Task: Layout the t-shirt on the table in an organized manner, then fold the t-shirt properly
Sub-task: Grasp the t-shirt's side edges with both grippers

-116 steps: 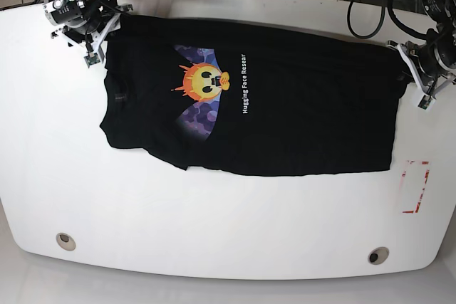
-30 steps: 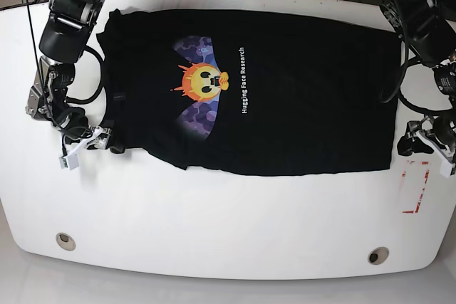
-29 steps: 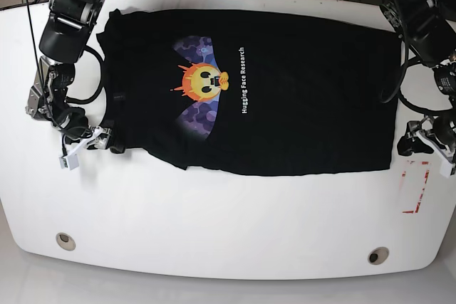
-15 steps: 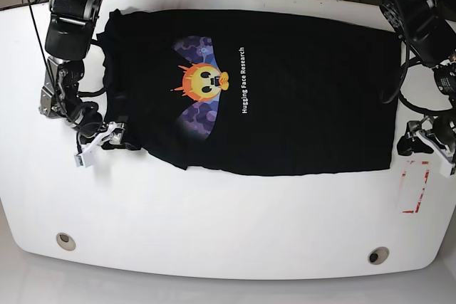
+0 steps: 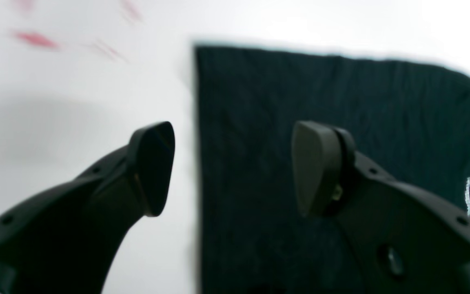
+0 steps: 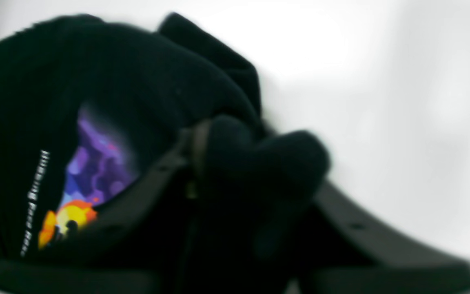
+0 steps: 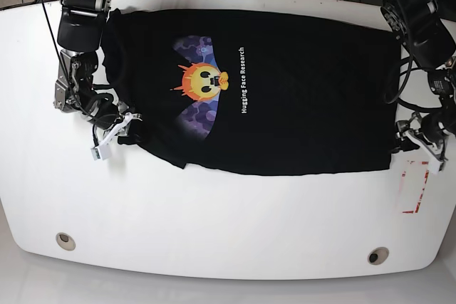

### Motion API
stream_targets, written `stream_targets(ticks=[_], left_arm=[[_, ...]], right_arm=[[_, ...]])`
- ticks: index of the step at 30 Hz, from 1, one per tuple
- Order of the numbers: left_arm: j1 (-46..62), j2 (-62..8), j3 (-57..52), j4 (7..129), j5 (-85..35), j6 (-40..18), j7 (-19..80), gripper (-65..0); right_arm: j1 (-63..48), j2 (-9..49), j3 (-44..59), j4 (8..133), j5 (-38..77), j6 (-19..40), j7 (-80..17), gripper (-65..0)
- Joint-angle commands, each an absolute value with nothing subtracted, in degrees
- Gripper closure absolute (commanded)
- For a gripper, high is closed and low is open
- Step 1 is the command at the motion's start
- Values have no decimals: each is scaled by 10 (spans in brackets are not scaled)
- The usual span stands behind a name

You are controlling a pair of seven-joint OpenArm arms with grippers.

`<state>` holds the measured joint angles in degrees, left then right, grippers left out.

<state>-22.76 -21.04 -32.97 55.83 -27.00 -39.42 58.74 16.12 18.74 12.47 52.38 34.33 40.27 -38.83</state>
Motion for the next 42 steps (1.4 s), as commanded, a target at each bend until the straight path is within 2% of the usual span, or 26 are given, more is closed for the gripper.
stream_targets(ticks=[1,11,19,23,27,42], left_arm=[[-255,-225,-313,535,-286,-384,543,-428],[-298,-225,-249,415,-285,-376,439,-429],[-324,-225,-220,342,-234,-341,369,-429],[-323,-229,-221,349,-225,-342,379,-429],[-322,-262,-220,376,-226,-342,388,-429],[-302,-276,-219,378,-218,-342,388,-429]], right_arm=[[165,194,124,527,332,400,-402,-54],[141,194,124,568,332,400,-404,-51],[130,193,124,612,332,400,-425,-51],[131,191,124,613,332,400,-426,-51],[131,191,124,613,332,400,-429,-51],[130,191,124,613,332,400,-429,-51]])
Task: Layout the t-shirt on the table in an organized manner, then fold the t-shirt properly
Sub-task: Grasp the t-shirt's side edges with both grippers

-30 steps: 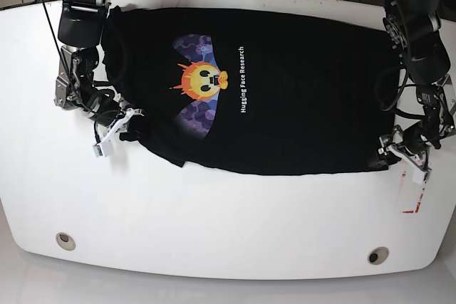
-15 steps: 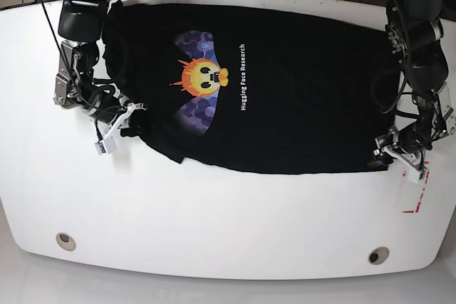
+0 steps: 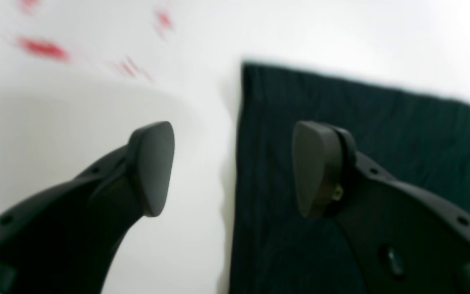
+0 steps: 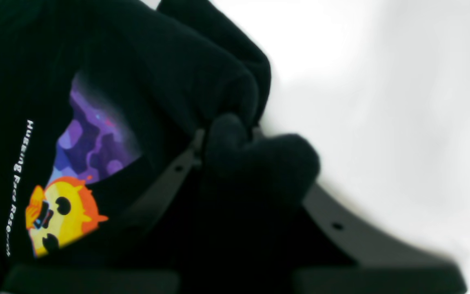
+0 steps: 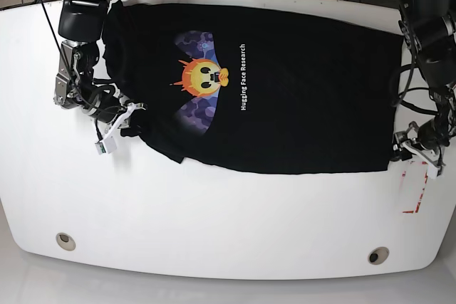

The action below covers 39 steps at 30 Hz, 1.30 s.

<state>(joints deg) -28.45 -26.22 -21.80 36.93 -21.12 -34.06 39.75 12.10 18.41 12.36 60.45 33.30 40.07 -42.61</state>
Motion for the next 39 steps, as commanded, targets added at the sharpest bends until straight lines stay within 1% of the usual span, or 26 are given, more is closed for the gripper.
stream_targets(ticks=[1,5,13,23,25,26,28,29,31,32,33,35,36,39], left_arm=[[-302,-270,-219,378,-218,-342,388,-429],[-301,-256,-219,378,-217,-342,389,-429],[-282,-252,-219,377,-220,-342,389,-429],[-284,-200,-218,378,-217,-342,389,-421],[-291,-194,-218,378,-217,-342,389,-407],[-295,-193,-218,378,-217,-342,389,-386],[-298,-192,-211,378,-216,-341,389,-321],[-301,-191,-202,378,-216,-340,388,-272],[-302,-186,-189,378,-217,-339,386,-196],[-302,-181,-183,378,-217,-339,385,-144],[-302,-178,-182,378,-217,-338,385,-111],[-302,-175,-181,378,-217,-338,385,-18],[-302,-175,-181,378,-217,-338,385,0],[-303,-175,-181,383,-218,-338,388,0]], right_arm=[[130,191,124,613,332,400,-429,-51],[130,191,124,613,332,400,-429,-51],[130,194,124,614,332,400,-429,-51],[130,194,124,614,332,400,-429,-51],[130,194,124,614,332,400,-429,-51],[130,194,124,614,332,400,-429,-51],[130,194,124,614,332,400,-429,-51],[130,194,124,614,332,400,-429,-51],[130,194,125,614,332,400,-429,-51],[130,194,125,614,332,400,-429,-51],[130,194,125,614,332,400,-429,-51],[130,195,125,615,332,400,-429,-51],[130,195,125,615,332,400,-429,-49],[130,195,125,616,332,400,-429,-49]])
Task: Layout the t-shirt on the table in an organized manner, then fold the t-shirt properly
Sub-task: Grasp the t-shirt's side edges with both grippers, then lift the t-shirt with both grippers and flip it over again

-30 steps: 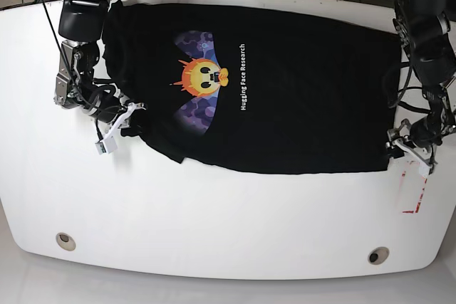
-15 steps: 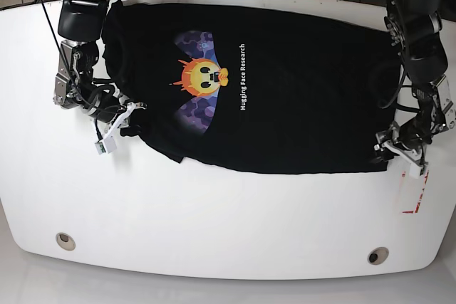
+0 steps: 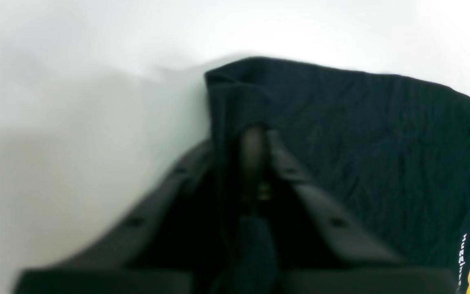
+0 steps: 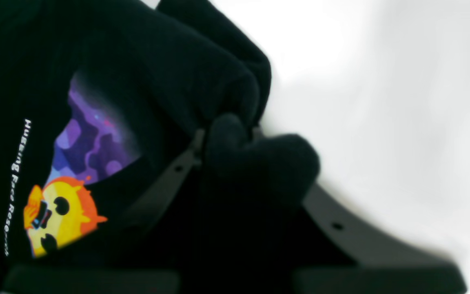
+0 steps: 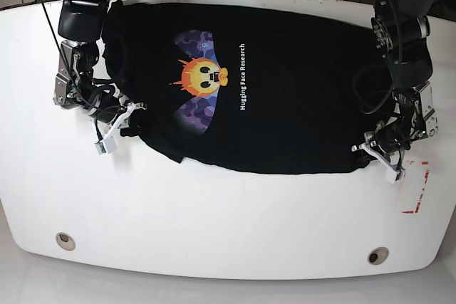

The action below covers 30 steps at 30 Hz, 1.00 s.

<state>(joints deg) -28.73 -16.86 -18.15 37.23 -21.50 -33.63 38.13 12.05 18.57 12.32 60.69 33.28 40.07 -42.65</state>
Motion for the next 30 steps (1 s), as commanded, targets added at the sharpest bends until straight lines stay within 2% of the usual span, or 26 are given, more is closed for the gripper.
stream_targets(ticks=[1,4,8,12,20,25,30], left_arm=[[-303,-175,-181,383,-219,-338,388,0],[-304,-175,-182,384,-221,-339,389,0],[-301,-177,-182,415,-221,-342,403,0],[-298,-189,-184,489,-222,-343,448,0],[-254,-189,-228,649,-220,-382,538,0],[-240,-189,-230,723,-221,-385,575,0],[-240,-188,-229,773,-221,-386,601,0]], right_arm=[[130,195,125,621,332,400,-429,-49],[120,195,126,647,332,400,-430,-48],[94,196,127,721,332,400,-455,-10],[69,204,128,798,332,400,-497,0],[-4,204,163,962,333,400,-534,0],[-17,206,175,1005,333,400,-554,0],[-13,233,174,1011,333,400,-554,0]])
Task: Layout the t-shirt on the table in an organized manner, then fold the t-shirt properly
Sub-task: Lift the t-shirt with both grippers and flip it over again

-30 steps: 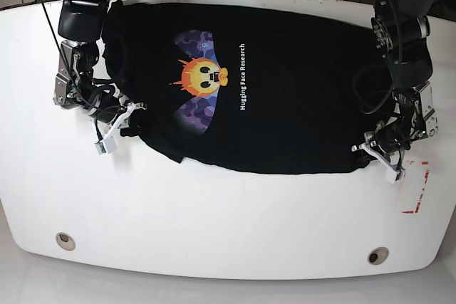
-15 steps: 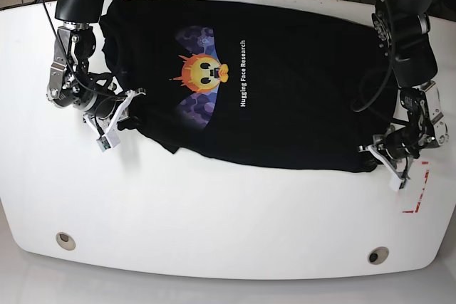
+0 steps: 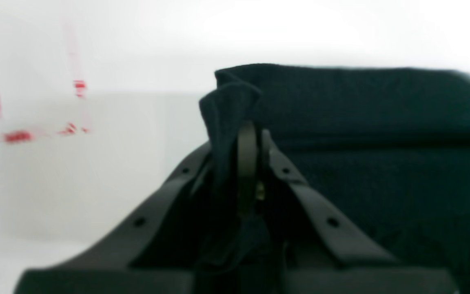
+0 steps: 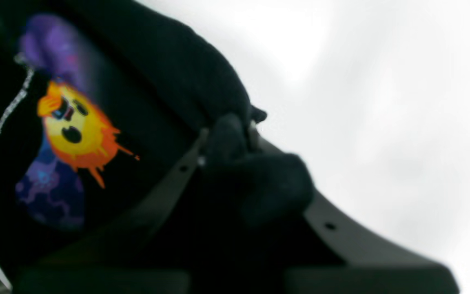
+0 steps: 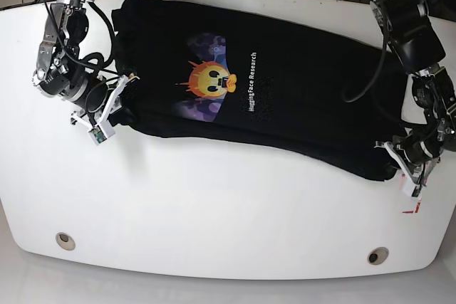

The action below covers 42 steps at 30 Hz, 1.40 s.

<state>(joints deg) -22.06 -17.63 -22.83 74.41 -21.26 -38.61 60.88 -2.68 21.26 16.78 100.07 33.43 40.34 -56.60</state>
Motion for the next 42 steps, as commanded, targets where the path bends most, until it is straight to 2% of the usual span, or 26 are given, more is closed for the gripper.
stream_targets(ticks=[1,9,17,23,29,34,42], left_arm=[[-241,-187,-229,782,-221,-386,604,0],[-282,-164,-227,848,-221,-386,610,0],[-405,-157,-230,855,-222,-386,662,0],[-517,-157,-239,902,-220,-383,704,0],[-620,-158,-239,931,-220,-382,764,0],[-650,-158,-239,953,-220,-382,779,0],[-627,-158,-239,960,-220,-383,780,0]], right_arm=[[-3,237,174,1011,333,400,-554,0],[95,284,171,1002,333,400,-557,0],[268,327,169,957,334,400,-600,0],[429,386,90,912,335,400,-604,0],[555,417,34,886,335,400,-604,0],[606,431,15,883,335,400,-604,0],[586,439,19,886,341,400,-636,0]])
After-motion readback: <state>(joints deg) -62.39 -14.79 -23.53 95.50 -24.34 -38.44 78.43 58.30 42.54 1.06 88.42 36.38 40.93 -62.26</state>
